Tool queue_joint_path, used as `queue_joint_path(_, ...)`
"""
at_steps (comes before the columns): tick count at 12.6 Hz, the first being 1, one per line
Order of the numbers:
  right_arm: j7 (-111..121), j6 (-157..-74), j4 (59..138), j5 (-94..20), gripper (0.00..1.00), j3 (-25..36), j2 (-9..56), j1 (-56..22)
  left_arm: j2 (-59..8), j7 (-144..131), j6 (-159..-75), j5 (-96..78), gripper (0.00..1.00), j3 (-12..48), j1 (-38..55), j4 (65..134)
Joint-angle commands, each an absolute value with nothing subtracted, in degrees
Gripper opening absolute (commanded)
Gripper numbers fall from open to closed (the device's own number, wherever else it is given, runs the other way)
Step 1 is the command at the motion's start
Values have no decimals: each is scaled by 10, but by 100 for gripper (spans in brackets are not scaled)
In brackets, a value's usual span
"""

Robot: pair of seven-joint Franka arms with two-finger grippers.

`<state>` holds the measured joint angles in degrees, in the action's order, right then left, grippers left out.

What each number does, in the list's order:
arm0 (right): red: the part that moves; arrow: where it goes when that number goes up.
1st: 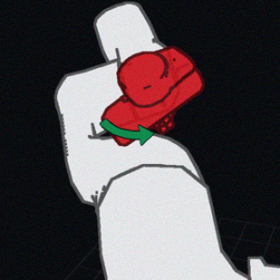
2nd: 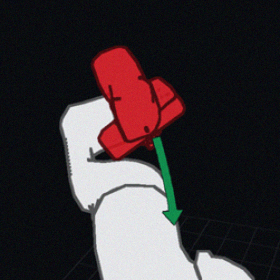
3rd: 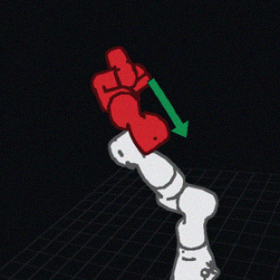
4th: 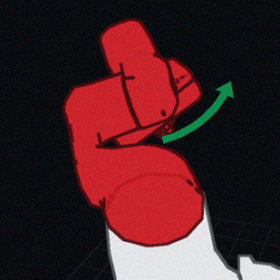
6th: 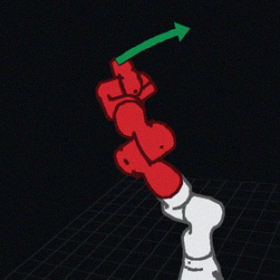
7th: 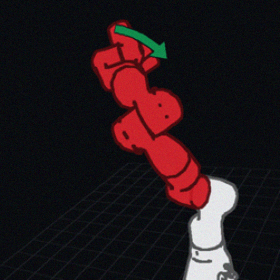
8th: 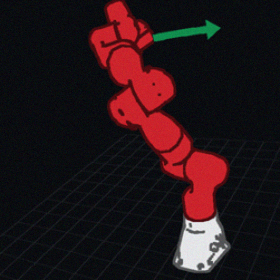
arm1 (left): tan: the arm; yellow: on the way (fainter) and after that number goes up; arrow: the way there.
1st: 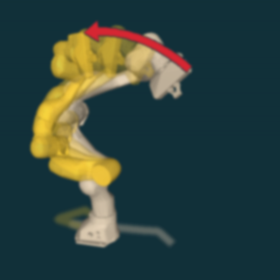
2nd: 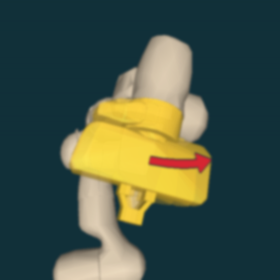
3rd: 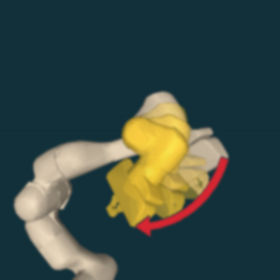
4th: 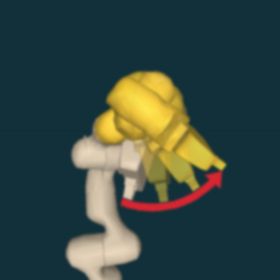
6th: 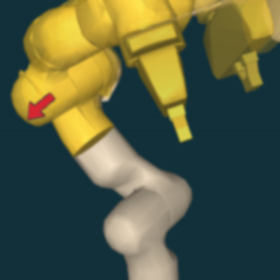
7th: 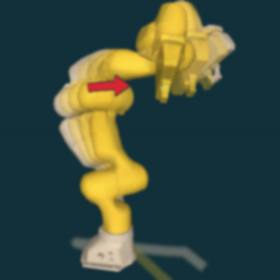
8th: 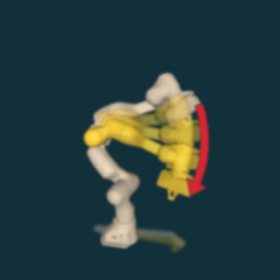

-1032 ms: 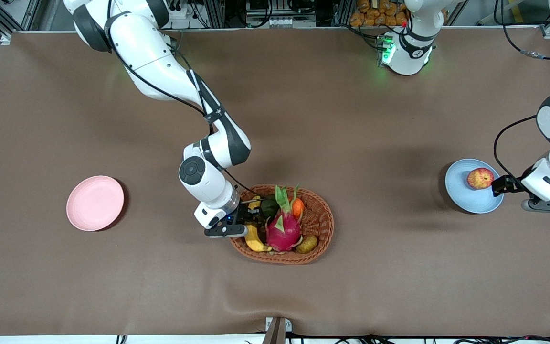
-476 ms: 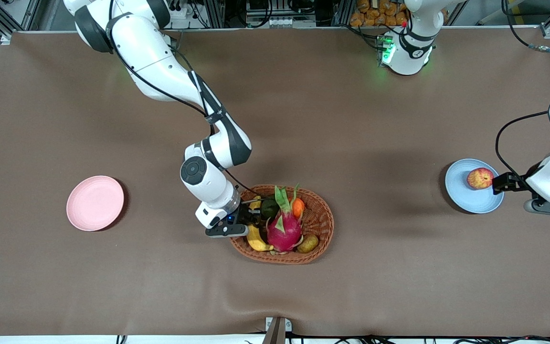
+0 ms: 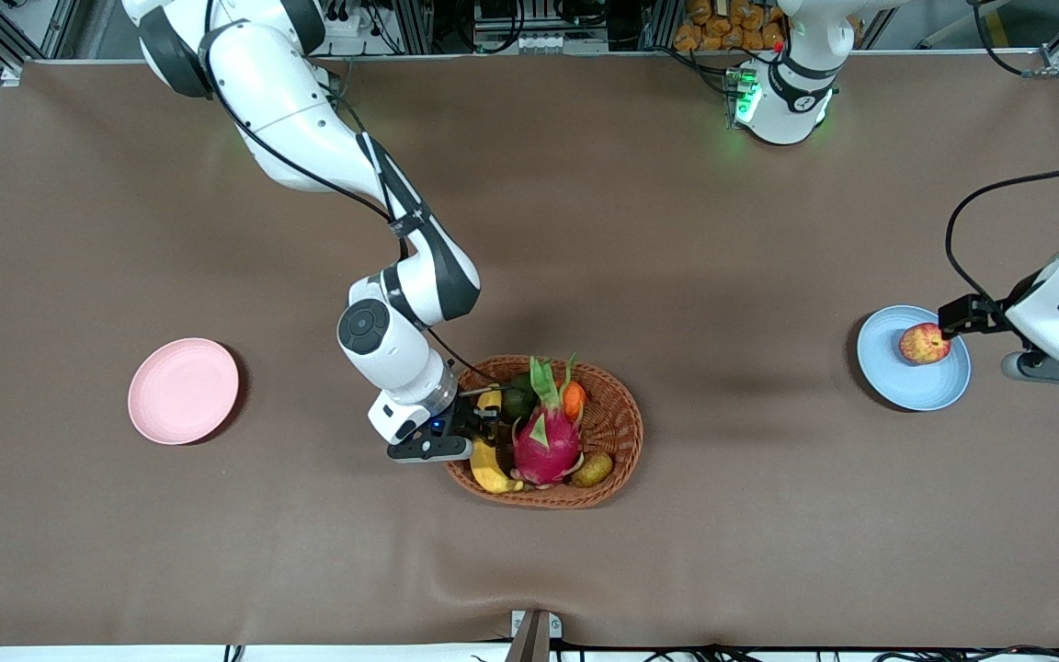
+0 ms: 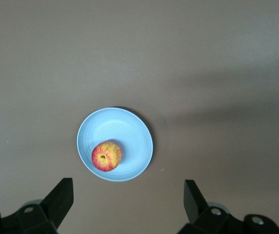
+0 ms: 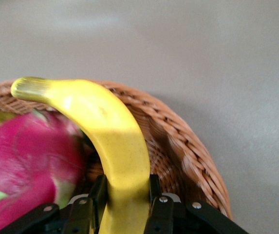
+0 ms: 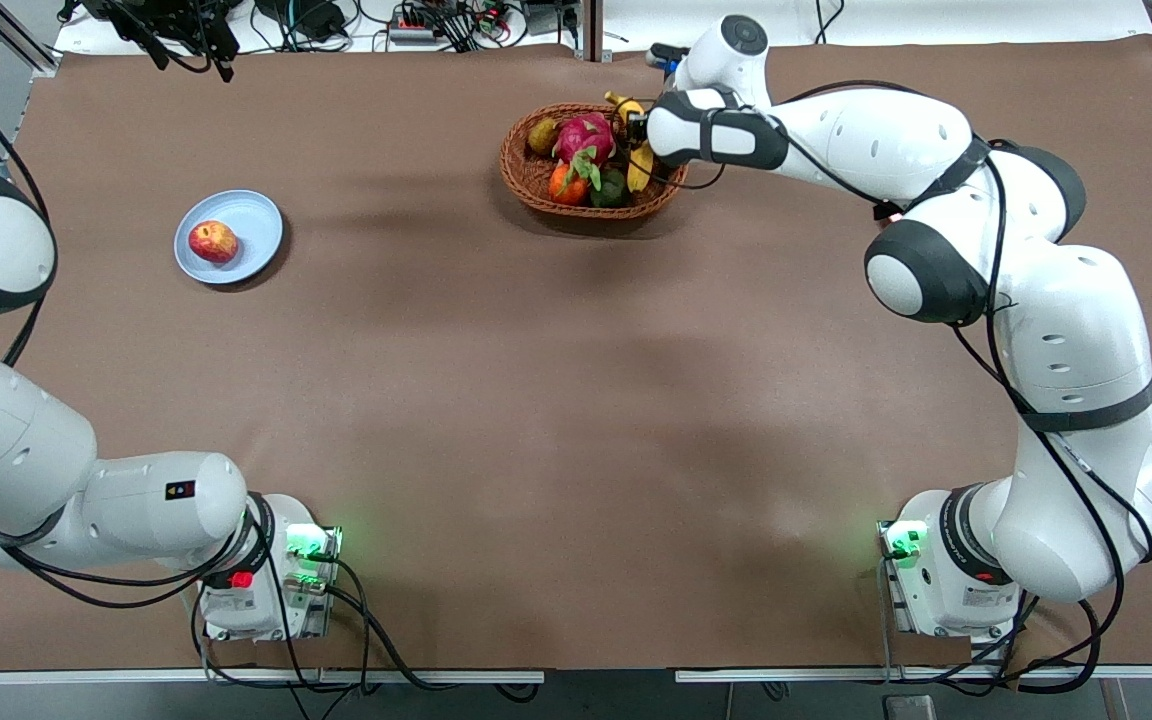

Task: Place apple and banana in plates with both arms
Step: 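Open the left gripper and withdraw while the right gripper grasps the banana, then lift the banana with the right gripper and carry it to the pink plate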

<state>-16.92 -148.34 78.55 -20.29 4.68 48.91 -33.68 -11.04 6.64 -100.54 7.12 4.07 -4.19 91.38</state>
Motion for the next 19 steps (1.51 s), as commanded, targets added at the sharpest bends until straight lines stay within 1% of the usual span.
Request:
queue_joint_path(1, -167, -1428, 791, -205, 18, 69, 441, -333, -96, 64, -984, 9, 100, -9, -6, 891)
queue_joint_path(3, -166, -1409, 792, -205, 19, 90, 423, -332, -80, 64, -967, 1, 100, -14, -4, 886)
queue_joint_path(5, -142, -1391, 793, -205, 21, 108, 401, -318, -40, 59, -908, -14, 100, -19, 1, 889)
queue_joint_path(7, -81, -1324, 804, -205, 22, 109, 369, -268, 2, 47, -860, -14, 100, -19, 4, 904)
queue_joint_path(10, 24, -1268, 843, -206, 22, 109, 325, -196, 78, 38, -849, -20, 100, -20, 0, 948)
queue_joint_path(12, 83, -1259, 902, -205, 22, 115, 295, -148, 67, 40, -850, -18, 100, -21, 1, 946)
queue_joint_path(15, 172, -1260, 988, -205, 21, 116, 273, -76, 27, 28, -856, -9, 100, -22, 23, 909)
queue_joint_path(17, 191, -1252, 1022, -205, 21, 117, 270, -53, 21, -8, -868, 0, 100, -25, 29, 897)
queue_joint_path(19, 191, -1238, 1049, -204, 21, 127, 267, -48, 20, -6, -882, 1, 100, -26, 29, 897)
